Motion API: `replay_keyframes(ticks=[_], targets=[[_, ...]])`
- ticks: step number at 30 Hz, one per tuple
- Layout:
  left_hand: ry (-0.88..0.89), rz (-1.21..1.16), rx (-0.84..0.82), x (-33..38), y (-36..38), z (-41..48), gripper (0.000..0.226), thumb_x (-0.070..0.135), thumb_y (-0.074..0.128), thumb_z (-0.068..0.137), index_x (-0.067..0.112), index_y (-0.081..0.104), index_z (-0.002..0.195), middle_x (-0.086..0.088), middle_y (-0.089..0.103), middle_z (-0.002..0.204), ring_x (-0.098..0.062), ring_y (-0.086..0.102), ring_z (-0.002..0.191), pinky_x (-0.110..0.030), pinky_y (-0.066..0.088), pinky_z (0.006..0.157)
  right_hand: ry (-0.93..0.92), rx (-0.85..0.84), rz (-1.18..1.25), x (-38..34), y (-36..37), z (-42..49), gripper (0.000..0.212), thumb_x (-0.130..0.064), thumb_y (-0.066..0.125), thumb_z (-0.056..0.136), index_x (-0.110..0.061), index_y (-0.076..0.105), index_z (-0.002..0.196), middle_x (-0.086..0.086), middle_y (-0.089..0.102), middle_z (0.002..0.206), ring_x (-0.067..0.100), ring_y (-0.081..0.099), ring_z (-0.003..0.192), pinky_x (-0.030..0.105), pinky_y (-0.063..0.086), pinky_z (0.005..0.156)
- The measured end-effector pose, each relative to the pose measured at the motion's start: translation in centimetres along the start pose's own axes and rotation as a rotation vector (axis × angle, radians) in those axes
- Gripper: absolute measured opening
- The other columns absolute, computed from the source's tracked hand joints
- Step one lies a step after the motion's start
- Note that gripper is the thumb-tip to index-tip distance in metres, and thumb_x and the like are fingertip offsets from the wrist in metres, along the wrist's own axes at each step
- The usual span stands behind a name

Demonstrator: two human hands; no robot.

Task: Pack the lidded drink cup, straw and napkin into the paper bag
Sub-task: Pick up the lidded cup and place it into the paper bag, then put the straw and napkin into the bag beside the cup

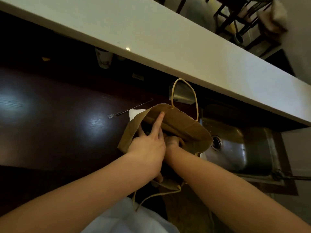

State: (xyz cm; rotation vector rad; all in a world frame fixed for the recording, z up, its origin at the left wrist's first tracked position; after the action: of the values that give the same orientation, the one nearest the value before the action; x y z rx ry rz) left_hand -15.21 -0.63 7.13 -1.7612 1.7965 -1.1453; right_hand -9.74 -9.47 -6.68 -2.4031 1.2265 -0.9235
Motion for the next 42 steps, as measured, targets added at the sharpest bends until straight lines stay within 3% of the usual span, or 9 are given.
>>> replay_keyframes(ticks=[4, 9, 15, 18, 21, 28, 32, 38, 42], targets=[[-0.016, -0.011, -0.01, 0.1, 0.3, 0.0, 0.136, 0.056, 0.08, 0.066, 0.01, -0.014, 0.153, -0.013, -0.052, 0.147, -0.059, 0.003, 0.143, -0.056, 0.044, 0.107, -0.143, 0.002, 0.118, 0.7, -1.7, -2.3, 0.088, -0.044, 0.07, 0.081, -0.031, 0.018, 0.151, 0.012, 0.036, 0.15, 0.039, 0.038, 0.136, 0.063, 0.04, 0.102], [-0.028, -0.128, 0.008, -0.5, -0.1, -0.8, 0.14, 0.061, 0.08, 0.063, 0.017, -0.02, 0.152, -0.014, -0.049, 0.148, -0.052, 0.028, 0.14, -0.052, 0.046, 0.106, -0.323, 0.064, 0.41, 3.5, -4.8, -8.0, 0.088, -0.03, 0.068, 0.085, -0.034, 0.01, 0.151, 0.01, 0.056, 0.131, 0.03, 0.062, 0.107, 0.047, 0.055, 0.091], [0.016, -0.269, 0.008, -1.1, -1.5, -2.2, 0.13, 0.063, 0.072, 0.071, 0.031, -0.027, 0.149, -0.003, -0.028, 0.161, -0.032, 0.042, 0.138, -0.044, 0.042, 0.111, -0.308, 0.468, 0.843, 10.6, -7.1, -14.2, 0.04, -0.034, 0.064, 0.089, -0.028, 0.056, 0.127, -0.008, 0.067, 0.103, 0.007, 0.065, 0.085, 0.032, 0.06, 0.075], [0.153, -0.412, 0.155, -1.9, -4.3, -3.2, 0.093, 0.055, 0.068, 0.078, 0.038, 0.014, 0.153, 0.016, 0.035, 0.154, -0.005, 0.058, 0.12, -0.028, 0.051, 0.099, -0.114, 0.784, 0.96, 14.9, -7.4, -15.5, 0.008, -0.03, 0.065, 0.089, -0.025, 0.068, 0.095, -0.007, 0.064, 0.068, 0.006, 0.061, 0.061, 0.024, 0.053, 0.056], [0.259, -0.598, 0.461, -4.0, -8.1, -4.3, 0.036, 0.048, 0.064, 0.079, 0.044, 0.06, 0.115, 0.017, 0.068, 0.092, -0.012, 0.064, 0.065, -0.02, 0.053, 0.058, 0.01, 0.926, 1.08, 18.3, -6.6, -14.7, 0.022, -0.028, 0.064, 0.09, -0.018, 0.065, 0.07, -0.001, 0.059, 0.053, 0.011, 0.055, 0.052, 0.025, 0.043, 0.052], [0.106, -0.777, 0.727, -11.2, -10.7, -0.6, 0.012, 0.017, 0.066, 0.088, 0.028, 0.068, 0.093, 0.001, 0.061, 0.069, -0.015, 0.051, 0.053, -0.02, 0.039, 0.052, -0.058, 0.832, 1.292, 20.1, -6.7, -8.5, 0.022, -0.028, 0.062, 0.09, -0.018, 0.067, 0.072, 0.006, 0.066, 0.057, 0.02, 0.063, 0.059, 0.035, 0.05, 0.061], [0.021, -0.697, 0.622, -12.4, -8.6, 5.0, 0.018, 0.013, 0.07, 0.087, 0.03, 0.065, 0.085, 0.012, 0.063, 0.069, -0.006, 0.051, 0.053, -0.015, 0.042, 0.053, -0.158, 0.695, 1.219, 18.1, -7.9, -3.4, 0.013, -0.023, 0.065, 0.088, -0.017, 0.068, 0.078, 0.003, 0.068, 0.062, 0.015, 0.062, 0.061, 0.029, 0.045, 0.057], [-0.121, -0.55, 0.389, -13.8, -4.0, 12.5, 0.017, 0.038, 0.059, 0.078, 0.039, 0.063, 0.095, 0.009, 0.072, 0.085, -0.014, 0.068, 0.077, -0.042, 0.058, 0.073, -0.424, 0.487, 1.036, 11.9, -8.9, 4.3, 0.008, -0.023, 0.068, 0.084, -0.021, 0.069, 0.092, -0.004, 0.07, 0.074, 0.014, 0.064, 0.068, 0.032, 0.054, 0.067], [-0.321, -0.468, 0.32, -15.8, -1.4, 15.6, 0.019, 0.021, 0.066, 0.082, 0.027, 0.066, 0.099, -0.003, 0.074, 0.098, -0.028, 0.07, 0.092, -0.043, 0.057, 0.081, -0.59, 0.435, 0.895, 7.9, -9.8, 7.9, 0.017, -0.022, 0.067, 0.082, -0.017, 0.067, 0.098, 0.003, 0.067, 0.089, 0.02, 0.06, 0.074, 0.039, 0.055, 0.071]])
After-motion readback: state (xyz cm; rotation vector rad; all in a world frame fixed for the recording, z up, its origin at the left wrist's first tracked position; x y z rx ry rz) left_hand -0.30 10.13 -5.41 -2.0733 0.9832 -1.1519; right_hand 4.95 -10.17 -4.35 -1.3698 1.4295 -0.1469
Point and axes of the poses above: each hand's wrist, its own z-axis towards the middle knuckle, its own y-axis out of the palm, x = y × z, the point moved 7 cm from there along z, towards the middle knuckle
